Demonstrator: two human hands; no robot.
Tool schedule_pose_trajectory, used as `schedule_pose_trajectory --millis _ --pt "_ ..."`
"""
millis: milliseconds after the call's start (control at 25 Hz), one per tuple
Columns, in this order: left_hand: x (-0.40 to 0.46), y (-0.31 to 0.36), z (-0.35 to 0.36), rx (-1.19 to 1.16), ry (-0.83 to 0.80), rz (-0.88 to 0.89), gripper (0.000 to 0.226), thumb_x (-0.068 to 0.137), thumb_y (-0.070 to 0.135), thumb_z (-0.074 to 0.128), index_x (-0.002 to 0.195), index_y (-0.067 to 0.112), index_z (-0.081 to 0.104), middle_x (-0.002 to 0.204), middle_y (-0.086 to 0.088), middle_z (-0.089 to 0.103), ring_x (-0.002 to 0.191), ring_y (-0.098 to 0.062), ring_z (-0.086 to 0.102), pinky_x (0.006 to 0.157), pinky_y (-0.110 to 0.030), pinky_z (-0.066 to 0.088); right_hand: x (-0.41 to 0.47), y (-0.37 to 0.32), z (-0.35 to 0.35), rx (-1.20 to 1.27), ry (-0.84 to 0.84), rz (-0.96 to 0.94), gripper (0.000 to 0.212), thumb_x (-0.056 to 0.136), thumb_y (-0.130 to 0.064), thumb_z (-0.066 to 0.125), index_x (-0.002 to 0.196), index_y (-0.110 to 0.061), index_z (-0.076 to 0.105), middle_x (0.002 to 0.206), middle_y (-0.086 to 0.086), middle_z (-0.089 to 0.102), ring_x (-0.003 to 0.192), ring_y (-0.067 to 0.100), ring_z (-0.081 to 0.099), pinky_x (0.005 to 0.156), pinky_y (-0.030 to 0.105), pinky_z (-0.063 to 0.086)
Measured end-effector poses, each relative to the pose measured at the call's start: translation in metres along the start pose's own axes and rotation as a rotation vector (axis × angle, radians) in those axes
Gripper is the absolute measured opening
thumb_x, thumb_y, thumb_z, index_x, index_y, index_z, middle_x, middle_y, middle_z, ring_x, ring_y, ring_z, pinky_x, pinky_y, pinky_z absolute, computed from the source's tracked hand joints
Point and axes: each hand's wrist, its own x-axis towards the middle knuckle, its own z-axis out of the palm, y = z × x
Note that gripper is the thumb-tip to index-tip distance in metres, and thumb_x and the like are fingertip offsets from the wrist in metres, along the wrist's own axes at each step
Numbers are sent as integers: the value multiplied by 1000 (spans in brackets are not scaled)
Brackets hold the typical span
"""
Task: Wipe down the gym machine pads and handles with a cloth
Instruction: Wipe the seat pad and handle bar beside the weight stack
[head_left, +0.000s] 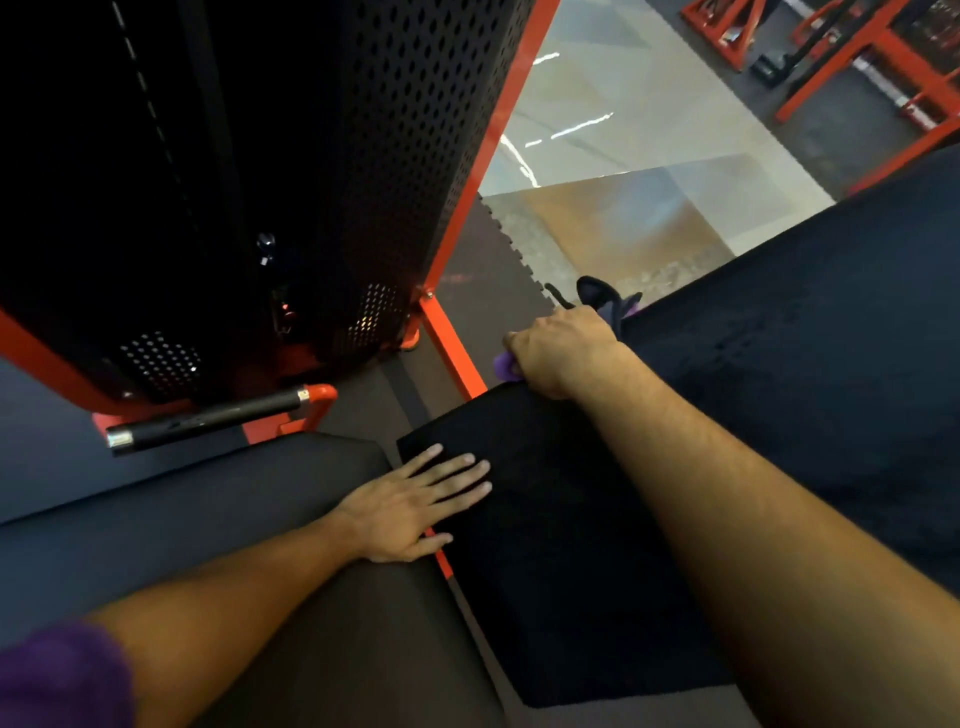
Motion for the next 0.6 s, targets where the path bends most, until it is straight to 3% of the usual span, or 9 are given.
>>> schedule_pose_trajectory --millis 240,360,480,600 --pt "0 -8 17 -39 -7 32 84 102 51 48 165 29 -3 171 -2 -4 159 -21 -7 129 -46 1 76 -70 37 149 -105 -112 37 107 -32 37 137 -25 56 143 4 57 131 27 54 98 40 43" --pt "1 -9 23 -82 6 43 89 99 48 53 160 33 -10 167 4 12 157 -17 -7 127 -47 2 98 -103 48 195 -151 -164 41 106 -29 36 142 -21 53 149 4 52 137 27 50 106 41 42" --pt "1 -12 18 -144 -21 32 90 97 45 53 164 32 -6 170 3 1 159 -16 -11 128 -45 -4 102 -88 38 191 -230 -231 39 104 -25 45 142 -17 53 148 8 53 134 29 52 106 43 43" --pt "0 -8 16 -144 -24 26 90 94 41 56 166 29 3 172 4 -5 160 -17 -4 129 -44 -2 101 -32 15 155 -400 -198 37 94 -33 61 130 -25 63 131 4 65 115 28 63 101 44 50"
